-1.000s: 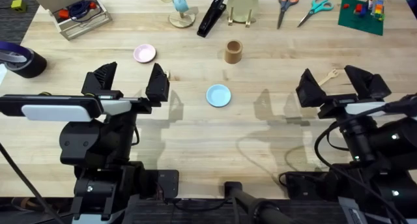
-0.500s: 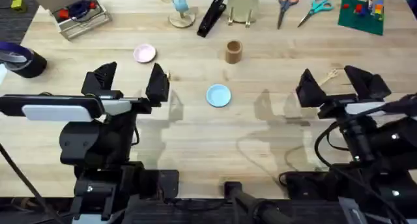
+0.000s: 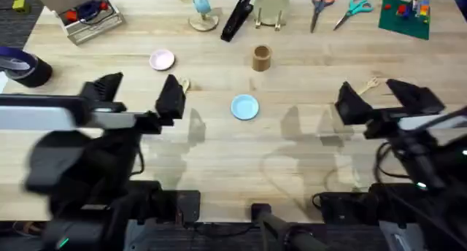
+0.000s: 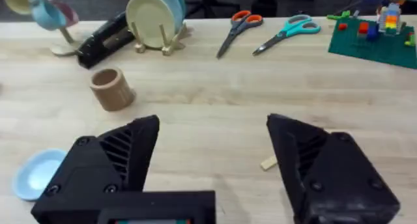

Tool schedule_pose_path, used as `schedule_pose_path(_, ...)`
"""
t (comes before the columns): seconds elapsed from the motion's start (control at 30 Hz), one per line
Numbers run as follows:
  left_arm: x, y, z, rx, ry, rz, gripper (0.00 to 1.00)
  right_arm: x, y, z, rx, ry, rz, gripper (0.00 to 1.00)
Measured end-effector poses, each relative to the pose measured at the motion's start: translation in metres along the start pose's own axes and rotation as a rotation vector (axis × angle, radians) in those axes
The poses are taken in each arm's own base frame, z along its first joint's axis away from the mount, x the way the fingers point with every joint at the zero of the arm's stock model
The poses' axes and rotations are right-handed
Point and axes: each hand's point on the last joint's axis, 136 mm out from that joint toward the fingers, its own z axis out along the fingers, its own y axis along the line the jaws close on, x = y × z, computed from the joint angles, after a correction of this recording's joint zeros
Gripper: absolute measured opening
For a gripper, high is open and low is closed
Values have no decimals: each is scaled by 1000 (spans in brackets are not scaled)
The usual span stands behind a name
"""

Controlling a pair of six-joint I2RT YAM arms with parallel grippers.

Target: Pick up a utensil and set it on the pink plate, then put the other utensil in the container.

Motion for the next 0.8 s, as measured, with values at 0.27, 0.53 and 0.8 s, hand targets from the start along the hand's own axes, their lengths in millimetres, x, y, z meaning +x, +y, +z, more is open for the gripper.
schedule_pose_path(0.27, -69, 1, -51, 1, 11, -30, 995, -69, 8, -48, -2, 46, 5, 993)
schedule_pose_path(0.53, -117, 0, -75, 9, 209, -36, 994, -86, 10, -63, 9, 338, -2, 994)
schedule_pose_path(0.8, -138, 1, -69, 9, 522, -37, 993, -110, 10, -52, 9, 552, -16, 993)
